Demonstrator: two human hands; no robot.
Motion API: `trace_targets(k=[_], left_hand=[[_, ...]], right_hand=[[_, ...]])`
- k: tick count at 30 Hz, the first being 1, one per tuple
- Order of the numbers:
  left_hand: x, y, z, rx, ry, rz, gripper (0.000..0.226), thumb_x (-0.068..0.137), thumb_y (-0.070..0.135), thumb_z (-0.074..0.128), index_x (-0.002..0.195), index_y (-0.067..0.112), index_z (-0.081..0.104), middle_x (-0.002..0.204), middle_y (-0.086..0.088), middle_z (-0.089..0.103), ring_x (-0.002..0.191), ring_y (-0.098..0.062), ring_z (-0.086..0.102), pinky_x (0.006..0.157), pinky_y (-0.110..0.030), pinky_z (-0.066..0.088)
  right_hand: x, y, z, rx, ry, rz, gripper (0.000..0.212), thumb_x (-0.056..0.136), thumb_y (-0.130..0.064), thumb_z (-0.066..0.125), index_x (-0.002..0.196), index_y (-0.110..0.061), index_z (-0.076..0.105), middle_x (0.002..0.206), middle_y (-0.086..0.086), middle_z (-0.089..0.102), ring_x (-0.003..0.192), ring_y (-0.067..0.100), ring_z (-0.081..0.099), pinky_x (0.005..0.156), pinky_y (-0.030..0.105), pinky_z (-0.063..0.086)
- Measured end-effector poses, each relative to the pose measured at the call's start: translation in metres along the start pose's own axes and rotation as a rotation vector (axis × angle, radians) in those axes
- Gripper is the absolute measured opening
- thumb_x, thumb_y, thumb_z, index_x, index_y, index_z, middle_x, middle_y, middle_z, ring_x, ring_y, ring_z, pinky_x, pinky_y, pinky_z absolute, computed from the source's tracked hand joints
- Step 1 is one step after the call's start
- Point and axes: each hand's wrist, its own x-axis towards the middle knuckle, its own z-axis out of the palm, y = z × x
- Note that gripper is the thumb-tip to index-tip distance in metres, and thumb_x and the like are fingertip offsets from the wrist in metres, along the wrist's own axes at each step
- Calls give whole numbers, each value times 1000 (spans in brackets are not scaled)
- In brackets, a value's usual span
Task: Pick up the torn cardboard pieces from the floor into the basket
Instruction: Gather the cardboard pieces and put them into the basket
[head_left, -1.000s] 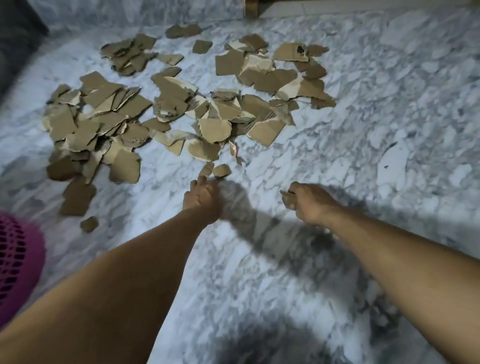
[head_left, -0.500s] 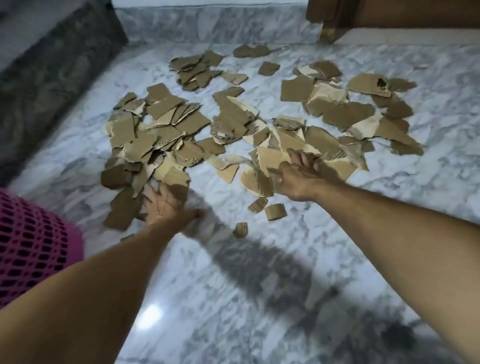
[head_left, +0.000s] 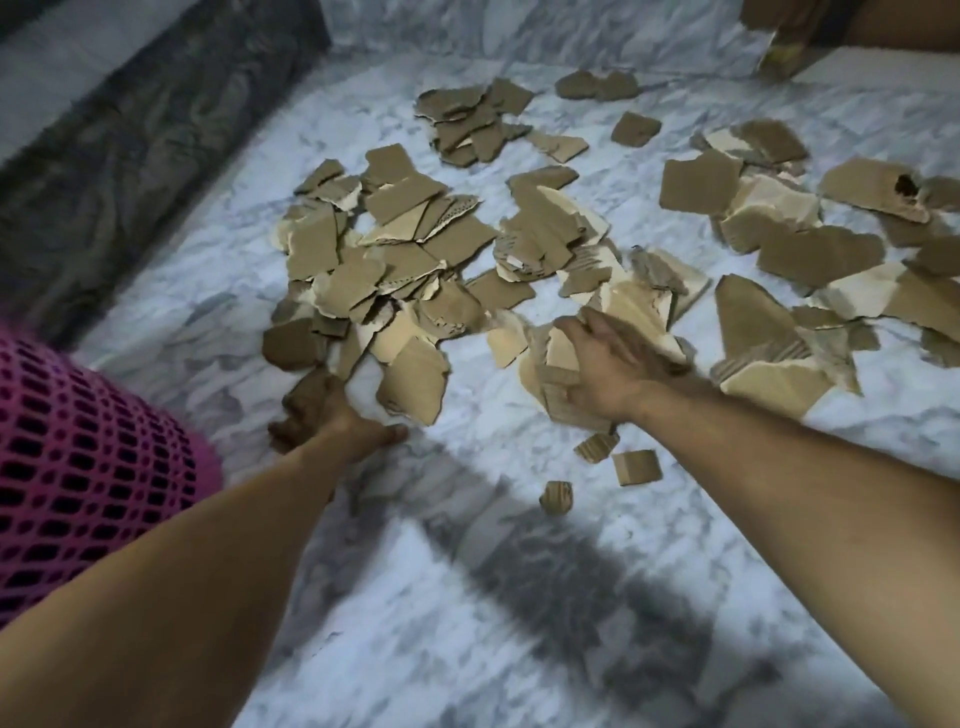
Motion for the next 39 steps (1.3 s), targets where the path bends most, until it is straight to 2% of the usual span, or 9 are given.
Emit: trace_targets(k=[3,5,8,13,19,24,31,35,39], left_hand=[[7,0,-4,72,-15,-47,119,67,37,86,154,11,9,161,-10,7,147,-24,9,110,-26,1],[13,-1,-5,123,-1,-114,135,48,57,87,153,26,8,160,-8,7,147,-31,7,117,-49,5],[19,-3,-4,195,11,-174,140,34,66,85,150,35,13,158,-4,12,145,-35,9,112,-65,13],[20,4,-10,189,-54,-256,140,40,59,89,151,37,6,160,-10,0,146,-42,2,109,-68,14],[30,8,-13,195,-104,-310,145,40,57,90,152,35,0,160,-16,-8,145,-45,-3,108,-68,16],[29,11,-14,94,-168,-380,141,45,51,91,150,42,-2,159,-11,-22,143,-50,-10,101,-75,21],[37,24,-11,154,-140,-352,133,49,45,92,148,34,2,157,-21,-2,142,-44,10,102,-57,37],[38,37,-11,153,64,-294,131,48,42,90,146,26,4,137,-15,33,118,-31,42,87,-38,47],[47,47,-18,-153,-81,-246,147,39,31,93,149,22,-3,140,-14,21,134,-32,21,105,-42,37]], right_hand=[[5,7,-15,103,174,110,78,78,-43,77,143,-20,39,150,7,33,137,33,36,103,46,42],[11,19,-27,104,266,317,85,76,-60,71,143,-19,39,154,11,28,143,35,24,108,52,34],[20,32,-29,189,99,603,105,69,-77,63,149,-21,26,159,14,17,147,41,11,113,58,22],[35,-24,-12,232,-103,517,108,63,-82,61,148,-23,29,154,15,25,141,41,26,104,54,34],[51,-43,-16,106,-172,452,130,58,-62,84,155,-25,6,163,15,-1,149,43,-6,116,65,14],[63,-39,-6,5,-175,494,140,35,-80,77,146,-37,4,161,16,15,144,51,14,102,69,36],[63,-41,-14,20,-208,435,139,52,-73,79,155,-18,3,158,21,25,147,46,13,113,57,29],[64,-40,-13,25,-203,434,136,56,-68,81,155,-17,4,157,23,27,147,45,13,113,55,27],[64,-41,-12,-13,-220,454,138,52,-74,78,155,-20,3,155,30,23,145,51,15,111,60,30]])
